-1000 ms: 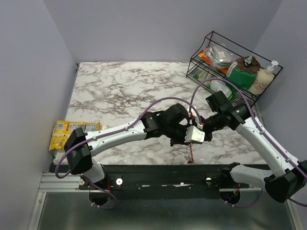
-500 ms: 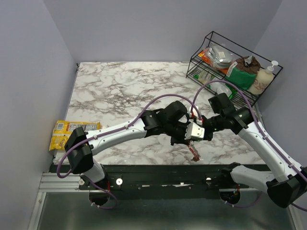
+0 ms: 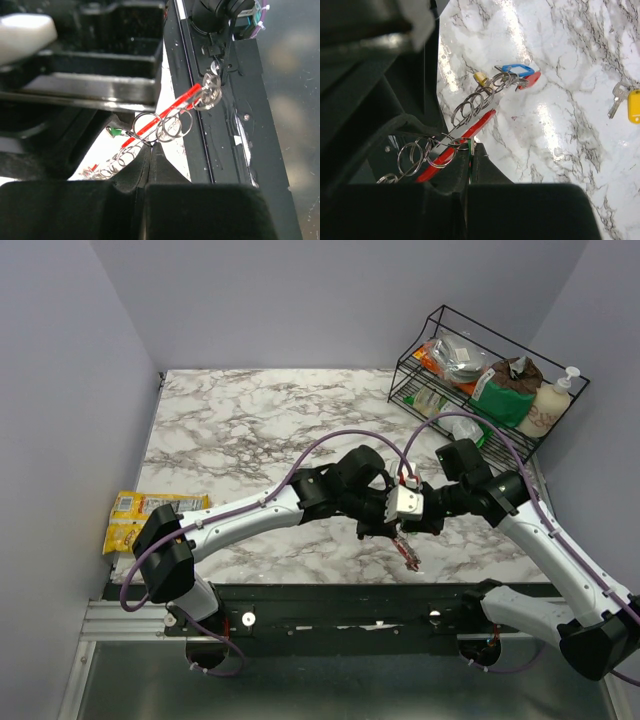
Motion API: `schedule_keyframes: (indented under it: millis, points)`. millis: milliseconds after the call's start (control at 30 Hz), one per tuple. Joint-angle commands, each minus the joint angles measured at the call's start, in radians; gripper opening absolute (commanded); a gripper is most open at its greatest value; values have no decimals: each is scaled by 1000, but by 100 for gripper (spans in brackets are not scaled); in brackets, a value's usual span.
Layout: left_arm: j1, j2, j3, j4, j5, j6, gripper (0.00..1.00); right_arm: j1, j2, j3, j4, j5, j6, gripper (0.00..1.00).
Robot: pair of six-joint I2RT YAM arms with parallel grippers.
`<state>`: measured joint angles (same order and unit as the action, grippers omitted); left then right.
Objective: Remove the keys from the keyring
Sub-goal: Remove the key from the keyring.
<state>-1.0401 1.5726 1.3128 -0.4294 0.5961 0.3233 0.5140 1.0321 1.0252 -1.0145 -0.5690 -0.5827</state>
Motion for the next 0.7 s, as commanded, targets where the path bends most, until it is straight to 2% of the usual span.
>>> schedule_keyframes:
  millis: [0, 433, 667]
  points:
    - [141, -22, -6, 135, -81, -217, 0, 67, -79, -4, -84, -140, -243, 1]
    - [141, -98, -64, 179, -28, -198, 0, 54, -86, 39, -95, -210, -221, 1]
    - [141, -95, -76, 181, -21, -187, 0, 41, -93, 130, -171, -273, -256, 1]
